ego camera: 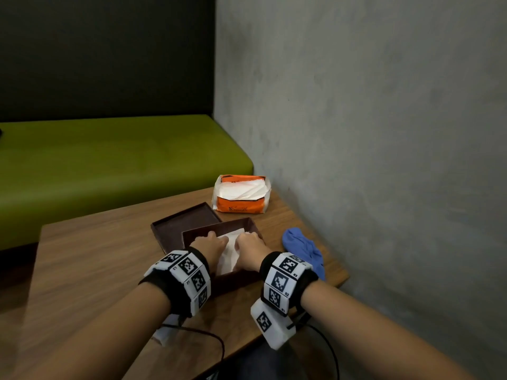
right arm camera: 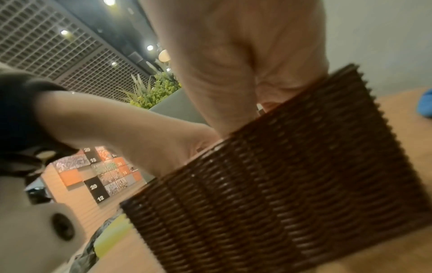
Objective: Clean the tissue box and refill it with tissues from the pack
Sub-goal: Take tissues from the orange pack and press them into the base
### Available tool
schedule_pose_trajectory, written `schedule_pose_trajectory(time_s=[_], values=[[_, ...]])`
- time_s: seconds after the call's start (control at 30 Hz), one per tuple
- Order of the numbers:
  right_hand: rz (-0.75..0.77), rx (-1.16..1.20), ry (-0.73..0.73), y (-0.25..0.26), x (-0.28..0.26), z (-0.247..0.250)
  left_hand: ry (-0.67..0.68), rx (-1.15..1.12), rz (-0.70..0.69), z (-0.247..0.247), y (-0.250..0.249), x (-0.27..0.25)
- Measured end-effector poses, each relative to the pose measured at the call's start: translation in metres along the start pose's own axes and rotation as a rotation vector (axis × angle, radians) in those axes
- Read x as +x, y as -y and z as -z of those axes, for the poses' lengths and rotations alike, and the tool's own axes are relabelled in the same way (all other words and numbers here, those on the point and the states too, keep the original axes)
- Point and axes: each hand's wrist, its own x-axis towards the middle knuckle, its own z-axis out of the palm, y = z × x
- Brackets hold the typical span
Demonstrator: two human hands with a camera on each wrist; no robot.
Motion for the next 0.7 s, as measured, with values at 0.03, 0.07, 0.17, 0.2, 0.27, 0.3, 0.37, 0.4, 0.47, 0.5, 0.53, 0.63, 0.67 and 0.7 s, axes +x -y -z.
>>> schedule_pose_trajectory(time_s=[0.03, 0.07, 0.17, 0.2, 0.27, 0.3, 0.37, 0.4, 0.47, 0.5, 0.53, 0.63, 0.67, 0.7], values=[[0.000, 0.003, 0.024, 0.000, 0.000, 0.003, -0.003, 0.004, -0.002, 0.001, 0.000, 0.000], [0.006, 0.013, 0.043, -0.001, -0.001, 0.009, -0.012, 0.015, -0.001, 0.001, 0.000, -0.001], [0.010, 0.153, 0.027, -0.005, 0.000, 0.026, -0.026, 0.085, 0.011, 0.001, 0.002, -0.002], [0.014, 0.229, 0.006, -0.007, 0.002, 0.034, -0.006, 0.093, 0.013, 0.002, 0.003, -0.002], [0.015, 0.312, -0.070, -0.014, 0.014, 0.057, 0.036, 0.057, -0.010, 0.013, 0.006, 0.000], [-0.008, 0.341, -0.134, -0.020, 0.025, 0.070, 0.024, 0.030, -0.025, 0.023, 0.007, 0.002], [-0.051, 0.345, -0.288, -0.030, 0.050, 0.091, -0.083, -0.010, -0.054, 0.051, 0.008, 0.014], [-0.074, 0.309, -0.340, -0.034, 0.062, 0.097, -0.159, -0.020, -0.067, 0.065, 0.008, 0.022], [-0.109, 0.246, -0.380, -0.041, 0.090, 0.101, -0.300, -0.012, -0.089, 0.088, 0.007, 0.045], [-0.113, 0.226, -0.370, -0.042, 0.102, 0.099, -0.342, 0.005, -0.105, 0.095, 0.006, 0.058], [-0.111, 0.199, -0.363, -0.043, 0.114, 0.097, -0.360, 0.028, -0.123, 0.098, 0.005, 0.073], [-0.087, 0.146, -0.338, -0.046, 0.144, 0.085, -0.344, 0.054, -0.127, 0.097, 0.008, 0.114], [-0.098, 0.129, -0.332, -0.048, 0.151, 0.081, -0.319, 0.049, -0.115, 0.093, 0.009, 0.125], [-0.121, 0.120, -0.335, -0.050, 0.158, 0.079, -0.291, 0.047, -0.105, 0.089, 0.010, 0.134]])
